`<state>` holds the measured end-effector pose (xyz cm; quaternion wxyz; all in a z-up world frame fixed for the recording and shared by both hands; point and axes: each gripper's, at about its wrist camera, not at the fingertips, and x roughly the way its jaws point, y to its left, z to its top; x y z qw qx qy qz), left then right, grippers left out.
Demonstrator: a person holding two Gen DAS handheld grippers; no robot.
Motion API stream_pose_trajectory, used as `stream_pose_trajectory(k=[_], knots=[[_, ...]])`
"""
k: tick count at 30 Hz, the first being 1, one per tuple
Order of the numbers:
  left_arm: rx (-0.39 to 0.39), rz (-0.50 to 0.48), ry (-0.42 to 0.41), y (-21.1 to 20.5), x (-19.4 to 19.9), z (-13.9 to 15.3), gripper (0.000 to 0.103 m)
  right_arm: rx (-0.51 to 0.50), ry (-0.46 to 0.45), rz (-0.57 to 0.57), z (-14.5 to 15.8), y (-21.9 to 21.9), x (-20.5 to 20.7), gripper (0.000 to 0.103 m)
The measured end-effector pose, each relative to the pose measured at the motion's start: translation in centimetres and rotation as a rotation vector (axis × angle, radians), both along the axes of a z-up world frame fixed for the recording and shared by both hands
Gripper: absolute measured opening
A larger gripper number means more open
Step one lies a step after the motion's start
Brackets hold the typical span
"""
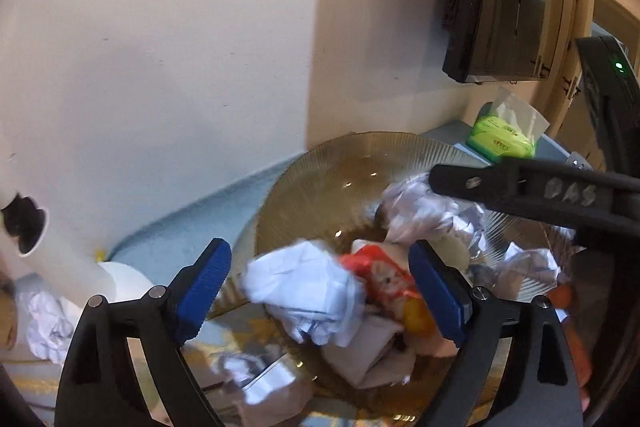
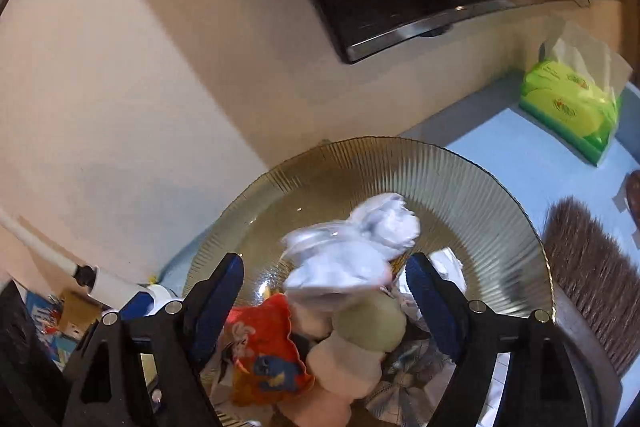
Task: Organize objects
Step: 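Carry both paper balls over the glass bowl and release them inside, then move both grippers back toward the gray paper and plush toys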
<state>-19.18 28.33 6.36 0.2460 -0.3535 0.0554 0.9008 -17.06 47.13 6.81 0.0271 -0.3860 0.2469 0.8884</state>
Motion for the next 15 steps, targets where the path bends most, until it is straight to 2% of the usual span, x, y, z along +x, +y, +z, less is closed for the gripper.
stream_pose_trajectory(k=[2, 5, 12, 13, 15], knots=[[0.026, -0.026, -0.021, -1.0, 0.5, 0.3, 0.090, -0.026, 0.009, -0.009, -0.1, 0.5, 1.3, 0.085], [0.054, -0.034, 0.001, -3.2, 2.8, 1.3, 0.090, -0.029, 0.026, -0.006, -0.4, -0.1, 4.4, 0.086], [0.129, -0.008, 0.046, -10.8, 11.5, 3.2, 0.090, 0.049, 0.057, 0.115, -1.4, -6.3, 12.6, 0.086], [0.141, 0.004, 0.046, -12.2, 12.6, 3.3, 0.094, 0.077, 0.063, 0.128, -1.3, -7.5, 13.7, 0.091], [0.148, 0.058, 0.059, -14.8, 15.0, 3.3, 0.101, 0.120, 0.080, 0.169, -1.1, -9.8, 15.4, 0.093]])
